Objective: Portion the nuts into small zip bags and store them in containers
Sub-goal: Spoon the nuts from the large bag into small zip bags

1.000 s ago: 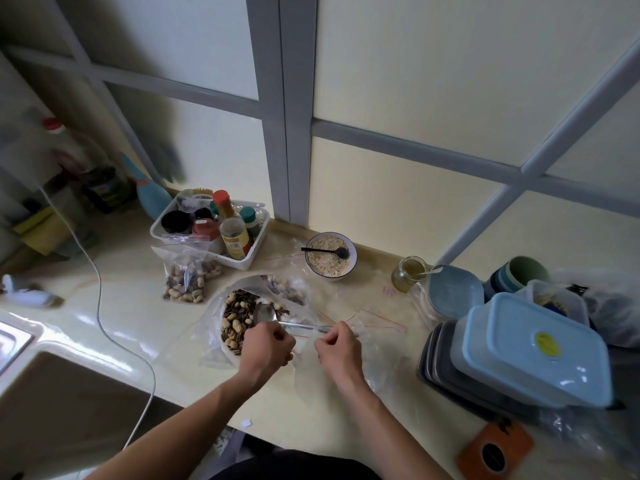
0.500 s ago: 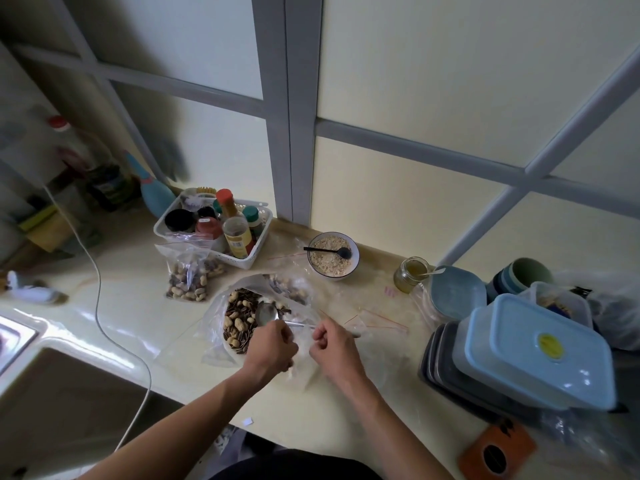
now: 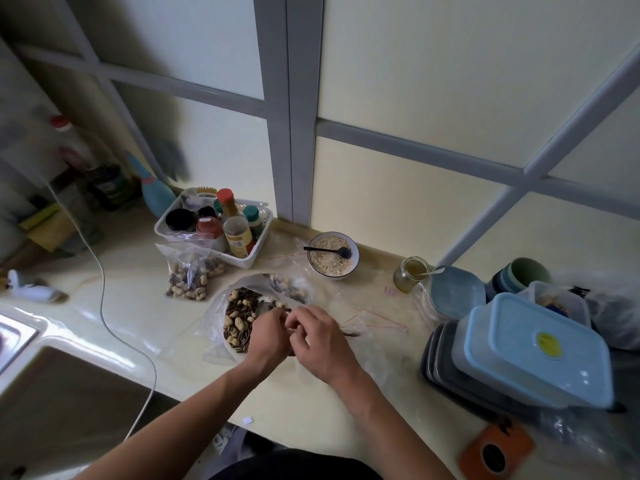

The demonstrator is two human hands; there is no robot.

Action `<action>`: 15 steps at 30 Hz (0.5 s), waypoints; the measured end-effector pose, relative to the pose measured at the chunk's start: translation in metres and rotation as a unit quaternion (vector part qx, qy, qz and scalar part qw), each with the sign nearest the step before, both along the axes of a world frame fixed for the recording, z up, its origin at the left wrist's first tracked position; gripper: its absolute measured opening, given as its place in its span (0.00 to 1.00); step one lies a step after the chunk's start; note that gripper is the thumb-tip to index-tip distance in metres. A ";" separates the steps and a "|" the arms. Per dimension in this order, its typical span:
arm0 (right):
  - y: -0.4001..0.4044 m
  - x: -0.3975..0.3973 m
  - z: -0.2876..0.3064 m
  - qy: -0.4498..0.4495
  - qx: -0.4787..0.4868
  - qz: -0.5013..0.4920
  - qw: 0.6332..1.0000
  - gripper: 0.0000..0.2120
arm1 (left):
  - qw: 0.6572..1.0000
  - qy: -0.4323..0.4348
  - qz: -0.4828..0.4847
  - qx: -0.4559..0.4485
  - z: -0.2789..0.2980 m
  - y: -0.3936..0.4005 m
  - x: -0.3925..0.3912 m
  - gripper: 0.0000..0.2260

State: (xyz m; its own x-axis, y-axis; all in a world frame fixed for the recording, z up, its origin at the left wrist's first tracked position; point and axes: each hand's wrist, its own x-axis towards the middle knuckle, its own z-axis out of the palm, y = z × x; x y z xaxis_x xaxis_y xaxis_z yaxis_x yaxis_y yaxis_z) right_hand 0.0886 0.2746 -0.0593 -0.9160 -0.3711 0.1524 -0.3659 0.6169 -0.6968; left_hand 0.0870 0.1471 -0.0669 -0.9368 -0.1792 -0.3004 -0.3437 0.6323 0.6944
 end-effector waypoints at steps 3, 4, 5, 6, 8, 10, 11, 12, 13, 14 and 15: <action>0.000 0.000 -0.005 -0.093 0.048 0.008 0.995 0.09 | 0.999 -0.006 0.008 0.033 0.000 -0.001 -0.002 0.04; 0.003 -0.002 -0.007 -0.126 0.078 -0.003 0.989 0.09 | 0.998 -0.015 0.017 0.065 0.000 -0.002 -0.001 0.02; 0.005 -0.005 -0.006 -0.161 0.122 -0.007 0.979 0.10 | 0.995 -0.022 0.029 0.098 0.002 -0.003 -0.001 0.01; 0.008 -0.007 -0.006 -0.189 0.172 0.003 0.967 0.11 | 0.992 -0.025 0.036 0.116 0.003 -0.005 -0.002 0.03; 0.014 -0.008 -0.007 -0.226 0.257 0.048 0.939 0.16 | 0.995 -0.005 0.014 0.099 0.003 -0.009 -0.004 0.06; 0.016 -0.008 -0.006 -0.247 0.295 0.087 0.919 0.20 | 0.997 0.036 -0.056 0.027 0.003 -0.015 -0.008 0.06; 0.016 -0.009 -0.005 -0.253 0.302 0.099 0.914 0.21 | 0.994 0.048 -0.103 -0.002 0.003 -0.016 -0.009 0.06; 0.016 -0.010 -0.004 -0.257 0.307 0.104 0.911 0.21 | 0.988 0.053 -0.147 -0.014 0.005 -0.016 -0.009 0.06; 0.016 -0.011 -0.001 -0.259 0.305 0.107 0.910 0.20 | 0.982 0.051 -0.183 -0.010 0.007 -0.015 -0.008 0.07; 0.015 -0.012 0.002 -0.259 0.295 0.108 0.913 0.18 | 0.979 0.039 -0.200 0.007 0.009 -0.012 -0.007 0.06; 0.015 -0.013 0.007 -0.263 0.273 0.102 0.920 0.16 | 0.979 0.029 -0.197 0.037 0.010 -0.011 -0.007 0.06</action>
State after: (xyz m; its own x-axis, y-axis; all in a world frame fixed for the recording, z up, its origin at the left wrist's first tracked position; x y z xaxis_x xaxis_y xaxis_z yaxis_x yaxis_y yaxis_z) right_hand 0.0758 0.2893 -0.0525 -0.7118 -0.4335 -0.5526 -0.2145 0.8834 -0.4167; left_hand 0.0804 0.1364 -0.0566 -0.9451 0.2190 -0.2425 -0.0418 0.6550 0.7544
